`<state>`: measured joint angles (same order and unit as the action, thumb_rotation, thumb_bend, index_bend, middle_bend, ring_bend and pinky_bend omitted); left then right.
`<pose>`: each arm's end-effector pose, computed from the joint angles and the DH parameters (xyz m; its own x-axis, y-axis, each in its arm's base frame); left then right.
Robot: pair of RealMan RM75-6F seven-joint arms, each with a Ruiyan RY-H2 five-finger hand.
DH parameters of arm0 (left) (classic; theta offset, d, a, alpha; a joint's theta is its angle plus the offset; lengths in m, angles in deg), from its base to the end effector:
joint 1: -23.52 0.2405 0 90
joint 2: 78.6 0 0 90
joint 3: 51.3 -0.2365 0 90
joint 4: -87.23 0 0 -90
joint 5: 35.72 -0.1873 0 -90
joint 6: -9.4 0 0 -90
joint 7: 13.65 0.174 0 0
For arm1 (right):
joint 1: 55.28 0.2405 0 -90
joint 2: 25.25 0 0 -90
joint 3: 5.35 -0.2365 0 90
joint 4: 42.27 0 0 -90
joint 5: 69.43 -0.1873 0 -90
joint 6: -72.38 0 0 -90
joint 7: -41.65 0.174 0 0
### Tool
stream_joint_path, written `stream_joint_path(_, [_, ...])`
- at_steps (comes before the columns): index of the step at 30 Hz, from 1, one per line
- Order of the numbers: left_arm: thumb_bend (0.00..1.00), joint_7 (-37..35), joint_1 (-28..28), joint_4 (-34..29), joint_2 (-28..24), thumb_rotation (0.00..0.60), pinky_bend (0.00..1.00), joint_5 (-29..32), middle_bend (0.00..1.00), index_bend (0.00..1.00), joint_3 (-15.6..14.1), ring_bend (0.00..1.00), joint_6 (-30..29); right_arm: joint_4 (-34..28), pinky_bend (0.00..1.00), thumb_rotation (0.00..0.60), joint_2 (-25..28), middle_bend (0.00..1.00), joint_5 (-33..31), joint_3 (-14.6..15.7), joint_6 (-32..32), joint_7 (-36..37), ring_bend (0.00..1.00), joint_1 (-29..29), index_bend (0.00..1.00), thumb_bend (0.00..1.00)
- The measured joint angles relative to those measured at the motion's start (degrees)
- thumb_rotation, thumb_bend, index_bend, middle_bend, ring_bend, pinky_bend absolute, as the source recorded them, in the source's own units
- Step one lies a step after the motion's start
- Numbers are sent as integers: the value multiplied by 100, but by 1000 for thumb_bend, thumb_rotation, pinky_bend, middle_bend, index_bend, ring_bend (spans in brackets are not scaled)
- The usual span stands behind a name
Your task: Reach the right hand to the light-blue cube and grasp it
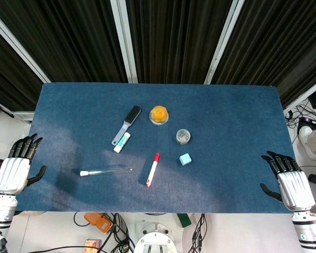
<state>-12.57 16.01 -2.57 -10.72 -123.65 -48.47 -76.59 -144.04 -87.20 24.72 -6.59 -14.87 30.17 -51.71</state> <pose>-0.2708 0.2204 0.1556 0.3941 -0.0305 0.9186 0.9147 -0.0844 -0.3953 -0.2382 -0.1926 0.1637 0.4682 0.0183 0.8834 -0.8743 -0.1352 0.4662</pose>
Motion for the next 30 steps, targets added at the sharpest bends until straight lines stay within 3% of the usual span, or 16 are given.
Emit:
stream_joint_path(17, [326,24,13,-62,43,600,77,55,0,75,20,0,-12,121,262,600,-61,237,-159,-6,308,58,260,115,284,294])
stream_joint_path(23, [326,-5,19,-65,47,600,77,121,0,75,61,0,-18,308,262,600,-185,237,-322,-77,963,224,260,486,296,294])
stream_joint_path(30, [326,-7,21,-60,36,600,77,127,0,75,62,0,-10,630,261,600,-382,237,-633,-376,2217,446,260,1409,305,294])
